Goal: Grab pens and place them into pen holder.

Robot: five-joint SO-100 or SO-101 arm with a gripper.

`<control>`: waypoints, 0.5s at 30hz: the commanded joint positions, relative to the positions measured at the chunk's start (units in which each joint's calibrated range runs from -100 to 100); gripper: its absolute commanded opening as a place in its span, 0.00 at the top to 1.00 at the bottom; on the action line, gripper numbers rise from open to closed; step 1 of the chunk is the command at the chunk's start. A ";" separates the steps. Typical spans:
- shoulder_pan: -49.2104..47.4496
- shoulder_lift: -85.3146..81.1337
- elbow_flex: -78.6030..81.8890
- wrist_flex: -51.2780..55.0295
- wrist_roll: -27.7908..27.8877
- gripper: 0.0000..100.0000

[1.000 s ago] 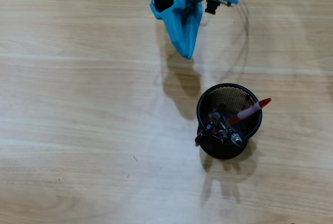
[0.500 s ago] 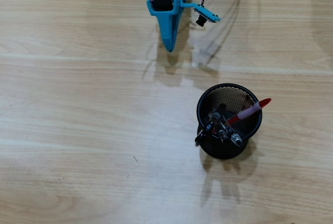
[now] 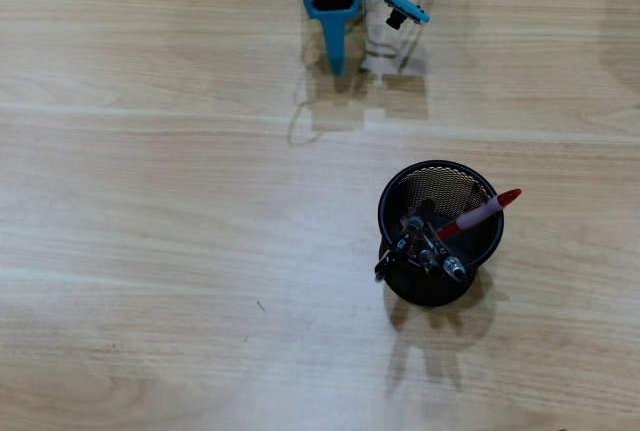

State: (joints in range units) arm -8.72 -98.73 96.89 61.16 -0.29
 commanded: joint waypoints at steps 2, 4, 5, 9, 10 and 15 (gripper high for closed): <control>0.17 -0.76 -0.70 0.21 0.50 0.98; 0.35 -0.76 -0.60 -0.34 0.29 0.98; 0.26 -0.76 -0.60 -0.34 0.44 0.98; 0.26 -0.76 -0.51 -0.34 0.39 0.98; 0.26 -0.76 -0.51 -0.34 0.39 0.98; 0.26 -0.76 -0.51 -0.43 0.39 0.98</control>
State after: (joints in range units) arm -8.81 -98.73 96.81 61.16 -0.03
